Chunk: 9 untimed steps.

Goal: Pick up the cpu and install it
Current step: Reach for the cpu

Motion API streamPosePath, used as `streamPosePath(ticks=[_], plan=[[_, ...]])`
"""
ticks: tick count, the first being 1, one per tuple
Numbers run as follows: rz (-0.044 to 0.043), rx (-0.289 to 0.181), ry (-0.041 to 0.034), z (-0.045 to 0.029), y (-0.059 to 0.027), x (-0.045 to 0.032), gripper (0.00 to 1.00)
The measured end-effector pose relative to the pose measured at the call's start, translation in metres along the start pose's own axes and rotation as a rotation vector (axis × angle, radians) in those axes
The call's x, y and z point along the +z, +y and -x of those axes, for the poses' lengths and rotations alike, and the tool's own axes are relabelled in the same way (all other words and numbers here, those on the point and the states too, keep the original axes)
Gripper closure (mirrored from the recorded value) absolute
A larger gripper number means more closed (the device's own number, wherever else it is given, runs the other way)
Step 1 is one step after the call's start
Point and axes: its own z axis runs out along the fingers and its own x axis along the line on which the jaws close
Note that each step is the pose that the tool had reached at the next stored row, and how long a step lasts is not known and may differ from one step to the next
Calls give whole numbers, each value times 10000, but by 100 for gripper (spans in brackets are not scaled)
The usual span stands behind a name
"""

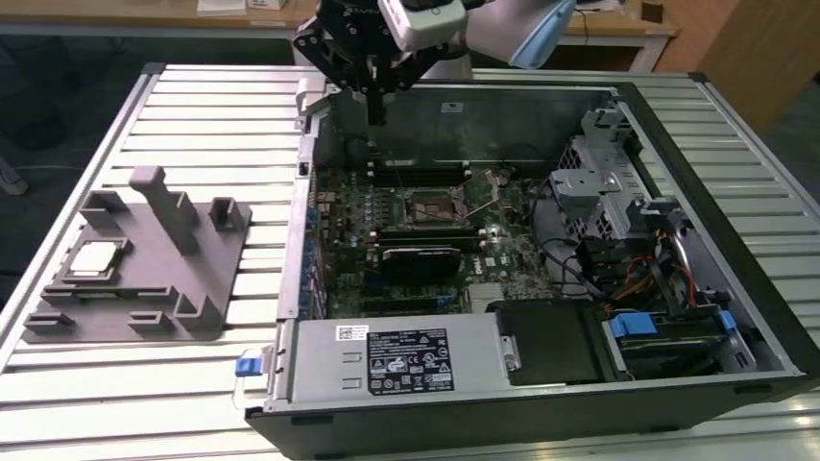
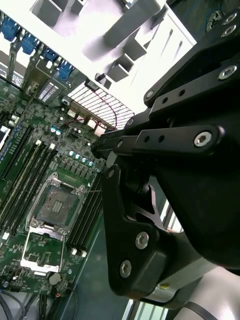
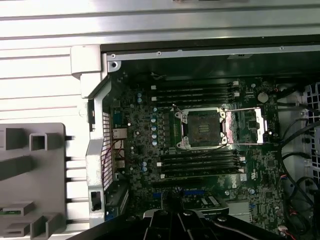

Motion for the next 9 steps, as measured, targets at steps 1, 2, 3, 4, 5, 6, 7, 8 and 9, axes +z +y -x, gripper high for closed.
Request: streamPosePath(ticks=[1, 2, 3, 4, 5, 6, 7, 8, 9], plan=[[0, 0, 1, -12, -1, -1, 89], [0, 0, 0, -26, -2, -1, 89], [0, 0, 0, -42, -3, -1, 89], [0, 0, 0, -59, -4, -2, 89], [0, 0, -1, -78, -6, -2, 89], [0, 0, -2, -97, -7, -2, 89], [1, 1, -3, -115, -9, -3, 89], [0, 0, -4, -138, -10, -4, 89], [1, 0, -6, -162, -12, -4, 89]])
